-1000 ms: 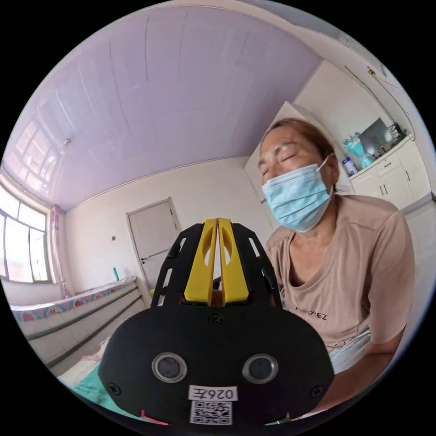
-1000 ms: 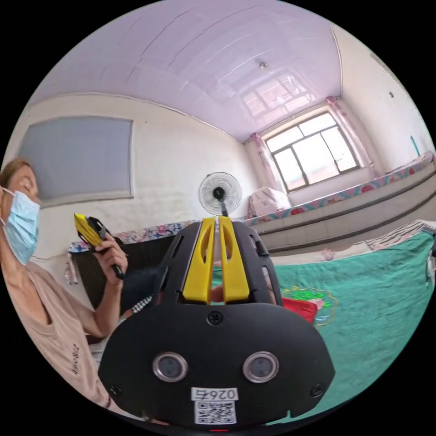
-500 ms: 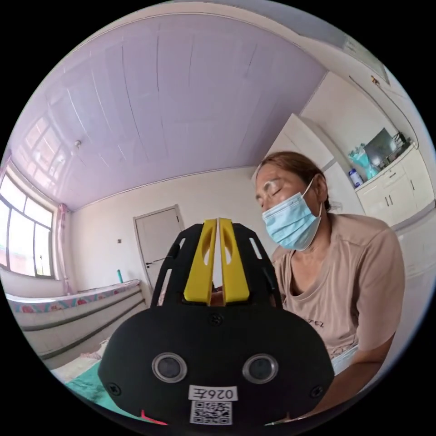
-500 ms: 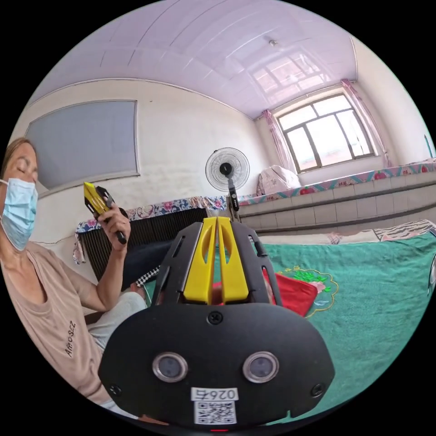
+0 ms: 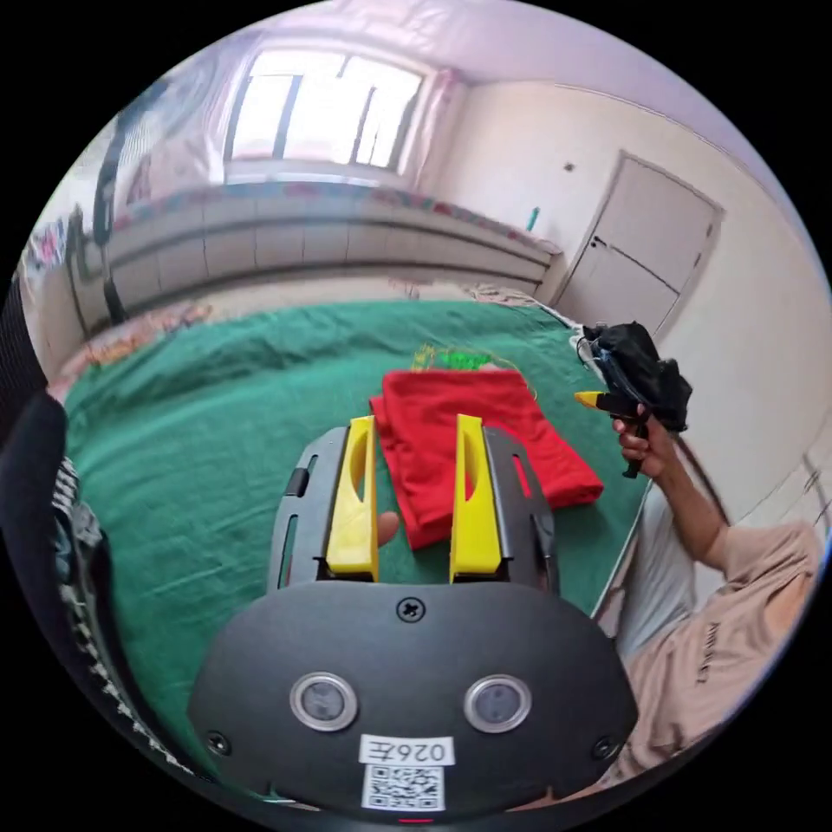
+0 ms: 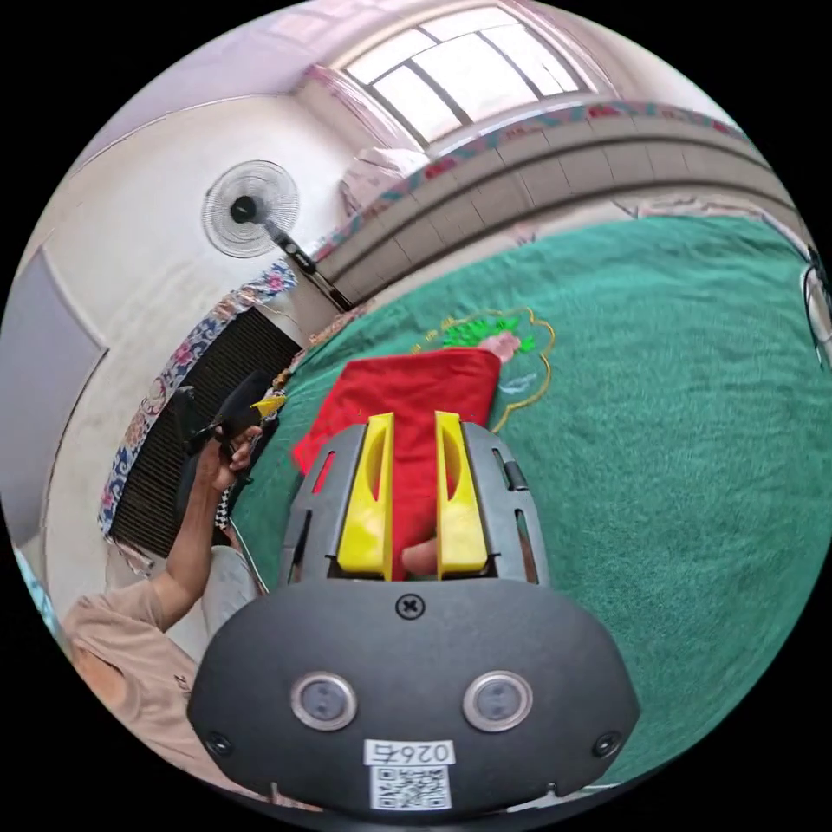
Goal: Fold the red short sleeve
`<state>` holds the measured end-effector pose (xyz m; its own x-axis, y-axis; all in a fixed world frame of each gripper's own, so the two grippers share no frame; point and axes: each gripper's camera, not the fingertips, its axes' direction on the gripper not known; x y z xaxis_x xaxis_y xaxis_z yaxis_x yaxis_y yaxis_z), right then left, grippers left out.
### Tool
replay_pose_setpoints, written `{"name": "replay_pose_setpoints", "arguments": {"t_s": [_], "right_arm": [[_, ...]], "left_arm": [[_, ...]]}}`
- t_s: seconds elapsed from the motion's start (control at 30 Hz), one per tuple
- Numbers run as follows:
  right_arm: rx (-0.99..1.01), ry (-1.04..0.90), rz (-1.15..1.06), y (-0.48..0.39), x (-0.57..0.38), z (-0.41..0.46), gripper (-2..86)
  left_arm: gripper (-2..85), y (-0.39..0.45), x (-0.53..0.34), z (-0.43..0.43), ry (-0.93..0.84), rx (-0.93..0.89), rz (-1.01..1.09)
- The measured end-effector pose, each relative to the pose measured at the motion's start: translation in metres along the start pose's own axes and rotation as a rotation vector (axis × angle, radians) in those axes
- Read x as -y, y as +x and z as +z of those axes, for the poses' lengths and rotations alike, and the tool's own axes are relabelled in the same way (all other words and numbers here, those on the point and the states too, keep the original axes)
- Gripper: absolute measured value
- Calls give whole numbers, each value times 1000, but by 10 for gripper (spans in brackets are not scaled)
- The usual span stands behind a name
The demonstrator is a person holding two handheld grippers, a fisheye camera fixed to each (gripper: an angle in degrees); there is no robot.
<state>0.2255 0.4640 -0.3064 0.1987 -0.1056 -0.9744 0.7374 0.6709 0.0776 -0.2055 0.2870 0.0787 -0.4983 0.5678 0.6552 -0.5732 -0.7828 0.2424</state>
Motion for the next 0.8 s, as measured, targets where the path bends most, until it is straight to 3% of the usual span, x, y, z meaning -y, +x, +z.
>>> {"name": "replay_pose_setpoints", "arguments": {"t_s": [0.1,0.23,0.3,0.53,0.7,0.8], "right_arm": [[-12,-56,93,8,40,0,64],[8,-114,191,13,82,-12,73],[34,-132,221,15,97,-18,77],[84,-154,231,-2,144,-45,87],[98,-157,214,-17,160,-55,64],[161,-191,194,-20,166,-58,10]], "left_arm": [[141,-35,16,30,-23,-34,-136],[140,-50,30,83,-169,-26,-162],[140,-53,36,84,-147,-26,-178],[117,-64,60,100,-202,-195,-209],[127,-43,79,103,-213,-107,-118],[82,-31,89,100,-223,-58,-50]]}}
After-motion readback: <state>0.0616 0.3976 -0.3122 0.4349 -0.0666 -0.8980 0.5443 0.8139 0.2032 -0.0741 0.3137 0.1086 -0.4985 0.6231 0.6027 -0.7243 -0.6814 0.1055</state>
